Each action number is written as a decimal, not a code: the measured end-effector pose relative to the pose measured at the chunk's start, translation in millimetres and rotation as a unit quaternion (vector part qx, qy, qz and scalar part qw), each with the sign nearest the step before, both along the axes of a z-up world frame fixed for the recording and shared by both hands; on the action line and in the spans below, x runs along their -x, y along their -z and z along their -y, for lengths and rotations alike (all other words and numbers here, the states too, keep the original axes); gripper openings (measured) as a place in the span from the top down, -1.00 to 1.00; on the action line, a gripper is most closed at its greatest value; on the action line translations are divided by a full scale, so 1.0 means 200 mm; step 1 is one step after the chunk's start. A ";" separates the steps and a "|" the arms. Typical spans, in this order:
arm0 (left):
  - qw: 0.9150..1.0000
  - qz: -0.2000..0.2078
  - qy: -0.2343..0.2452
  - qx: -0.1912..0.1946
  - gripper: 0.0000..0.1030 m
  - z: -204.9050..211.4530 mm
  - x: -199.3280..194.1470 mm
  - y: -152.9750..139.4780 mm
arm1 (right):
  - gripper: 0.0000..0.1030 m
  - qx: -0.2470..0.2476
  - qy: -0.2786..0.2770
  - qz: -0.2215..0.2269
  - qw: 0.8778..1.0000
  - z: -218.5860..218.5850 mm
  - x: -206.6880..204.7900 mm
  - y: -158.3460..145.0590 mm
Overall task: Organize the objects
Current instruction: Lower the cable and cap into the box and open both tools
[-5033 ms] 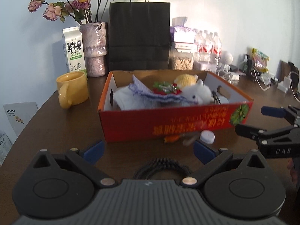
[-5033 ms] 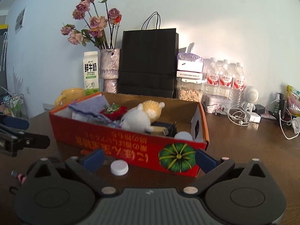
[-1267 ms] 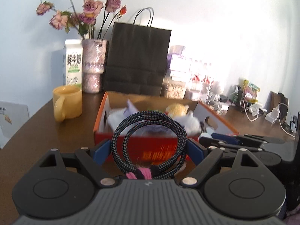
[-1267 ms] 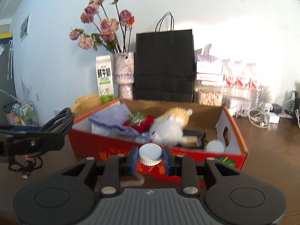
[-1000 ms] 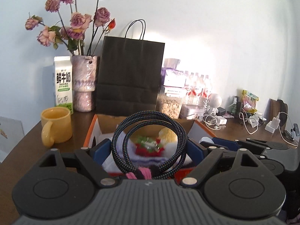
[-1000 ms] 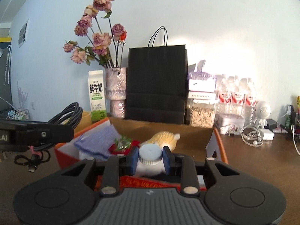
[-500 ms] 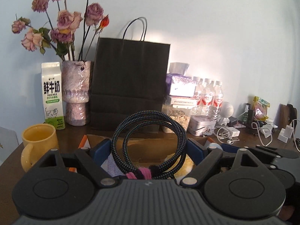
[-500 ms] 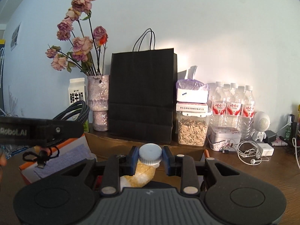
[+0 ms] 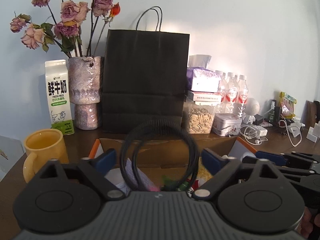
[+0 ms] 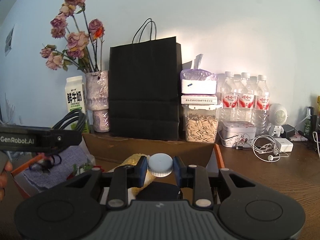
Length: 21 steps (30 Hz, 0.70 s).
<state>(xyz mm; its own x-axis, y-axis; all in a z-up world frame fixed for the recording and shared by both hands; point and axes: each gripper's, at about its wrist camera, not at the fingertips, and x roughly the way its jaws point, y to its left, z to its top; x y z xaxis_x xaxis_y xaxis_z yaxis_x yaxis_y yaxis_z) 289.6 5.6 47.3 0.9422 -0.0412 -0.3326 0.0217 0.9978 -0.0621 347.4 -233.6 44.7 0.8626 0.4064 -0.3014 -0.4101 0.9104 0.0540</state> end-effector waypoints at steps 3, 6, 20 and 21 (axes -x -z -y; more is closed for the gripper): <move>1.000 0.003 -0.011 0.001 -1.00 -0.01 0.01 0.00 | -0.87 -0.011 0.014 0.005 1.000 0.02 0.01 -0.01; 1.000 -0.002 -0.013 0.002 -1.00 -0.01 0.00 0.00 | -1.00 -0.012 0.018 0.010 1.000 0.02 0.01 -0.01; 1.000 0.001 -0.013 0.003 -1.00 0.00 0.01 0.00 | -1.00 -0.023 0.021 0.003 1.000 0.04 0.01 -0.01; 1.000 0.003 -0.013 0.004 -1.00 0.00 0.02 -0.01 | -1.00 -0.024 0.021 0.003 1.000 0.04 0.02 -0.01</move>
